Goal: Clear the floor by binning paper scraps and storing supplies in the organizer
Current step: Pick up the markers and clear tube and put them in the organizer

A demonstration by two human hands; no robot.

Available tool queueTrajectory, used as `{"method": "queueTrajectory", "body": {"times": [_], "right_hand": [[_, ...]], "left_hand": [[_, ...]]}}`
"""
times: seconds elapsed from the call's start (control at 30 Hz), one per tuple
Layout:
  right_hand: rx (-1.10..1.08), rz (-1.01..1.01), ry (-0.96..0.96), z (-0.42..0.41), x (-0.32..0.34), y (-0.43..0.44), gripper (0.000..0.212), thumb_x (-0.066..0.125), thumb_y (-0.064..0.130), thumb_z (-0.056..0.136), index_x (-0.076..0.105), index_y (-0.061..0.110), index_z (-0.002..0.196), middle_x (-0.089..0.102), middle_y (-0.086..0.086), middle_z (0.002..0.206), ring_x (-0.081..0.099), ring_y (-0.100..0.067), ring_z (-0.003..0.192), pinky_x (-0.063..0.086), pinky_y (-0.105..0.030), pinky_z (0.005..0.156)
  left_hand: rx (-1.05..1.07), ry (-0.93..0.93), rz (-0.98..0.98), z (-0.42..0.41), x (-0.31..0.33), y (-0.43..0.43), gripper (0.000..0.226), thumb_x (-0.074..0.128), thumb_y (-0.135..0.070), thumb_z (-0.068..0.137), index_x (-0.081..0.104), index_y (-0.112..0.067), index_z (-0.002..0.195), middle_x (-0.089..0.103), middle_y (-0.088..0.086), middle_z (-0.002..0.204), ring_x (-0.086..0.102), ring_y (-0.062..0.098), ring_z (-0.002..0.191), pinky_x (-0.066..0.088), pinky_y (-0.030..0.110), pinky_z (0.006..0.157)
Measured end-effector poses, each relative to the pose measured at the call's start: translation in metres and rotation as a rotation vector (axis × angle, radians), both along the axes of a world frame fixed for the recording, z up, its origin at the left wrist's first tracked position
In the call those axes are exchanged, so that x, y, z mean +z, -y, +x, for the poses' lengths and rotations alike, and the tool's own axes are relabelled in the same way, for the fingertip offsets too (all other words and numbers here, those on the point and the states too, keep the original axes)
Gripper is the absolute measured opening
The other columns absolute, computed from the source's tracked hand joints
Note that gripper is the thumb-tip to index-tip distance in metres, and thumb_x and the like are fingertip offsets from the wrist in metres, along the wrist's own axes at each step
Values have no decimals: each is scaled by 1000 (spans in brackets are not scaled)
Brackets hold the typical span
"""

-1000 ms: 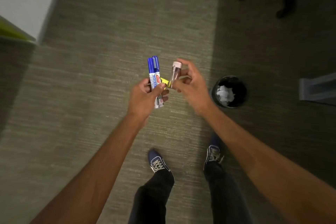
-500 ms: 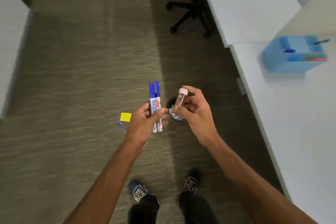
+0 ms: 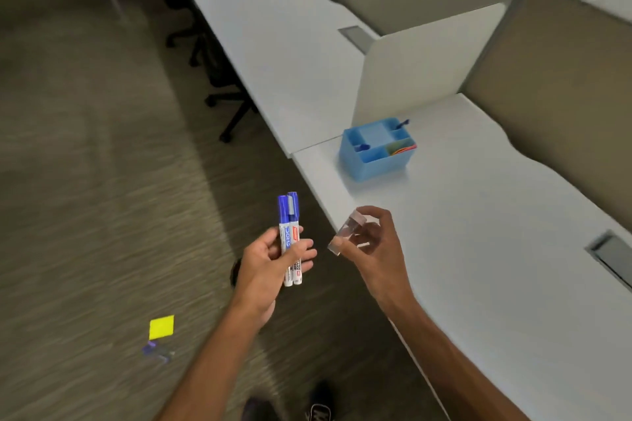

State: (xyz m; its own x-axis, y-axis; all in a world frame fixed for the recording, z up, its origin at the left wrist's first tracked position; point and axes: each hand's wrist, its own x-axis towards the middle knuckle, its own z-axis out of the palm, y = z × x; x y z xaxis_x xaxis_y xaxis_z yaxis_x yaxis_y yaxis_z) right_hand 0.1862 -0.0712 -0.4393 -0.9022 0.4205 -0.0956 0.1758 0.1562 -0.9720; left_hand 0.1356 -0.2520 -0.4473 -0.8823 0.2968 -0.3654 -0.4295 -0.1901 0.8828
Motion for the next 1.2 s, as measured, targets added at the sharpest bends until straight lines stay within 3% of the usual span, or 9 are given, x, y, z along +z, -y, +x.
{"method": "queueTrajectory", "body": {"times": [0.17,0.27,0.43,0.63,0.73,0.83,0.97,1.07,1.2], "right_hand": [[-152,-75,-5,-2,7,-37,66,87,32,75,40,43,121,68,4,106,71,-13,95,60,-30,91],[-213,-78,-22,-15,7,-54,70,87,26,77,40,45,126,67,16,98,71,-11,90,62,-28,84],[-274,6,-85,-53,2,-80,44,83,30,81,57,38,116,68,12,94,72,-17,82,62,-22,68],[-387,-63,-63,-114,-13,-113,26,62,20,99,55,27,124,67,0,109,73,-19,86,63,-36,84],[-439,-114,-44,-143,-21,-131,21,53,20,104,55,24,125,68,0,109,74,-22,89,63,-38,86],[-519,-109,-27,-170,-28,-149,17,52,23,104,56,26,121,69,11,103,76,-18,88,64,-32,82],[-639,31,-14,-203,-39,-177,17,61,20,100,60,19,117,70,0,105,73,-18,86,62,-23,69],[-725,94,2,-225,-47,-200,23,69,20,94,58,21,114,68,8,98,70,-15,85,60,-19,69],[-741,201,43,-254,-64,-232,16,69,17,92,61,16,106,69,0,101,66,-5,83,49,-6,64]], "left_hand": [[-114,-18,-25,-21,11,-44,48,79,-18,80,64,-13,125,77,12,109,75,29,104,61,44,89],[-160,-36,-58,-40,16,-69,50,79,-22,75,65,-18,122,78,9,107,76,27,102,61,45,89],[-192,-12,-93,-87,17,-107,51,76,-16,82,61,-13,130,78,7,105,77,23,97,60,47,91],[-254,-12,-136,-156,7,-145,36,73,-13,87,64,-19,121,77,7,107,78,19,92,64,31,76],[-299,-20,-161,-185,1,-160,30,73,-16,88,64,-26,114,78,4,105,77,19,92,63,32,77],[-344,-1,-179,-211,-6,-174,34,73,-15,89,63,-22,121,77,4,106,77,19,93,63,34,80],[-382,18,-195,-238,-15,-189,38,74,-13,89,62,-16,126,78,4,104,78,20,92,64,34,80],[-405,48,-191,-254,-22,-199,41,75,-13,88,62,-14,127,77,6,106,77,21,94,63,36,83],[-407,81,-167,-269,-28,-211,40,72,-14,91,60,-13,129,76,11,109,77,23,94,64,31,79]]}}
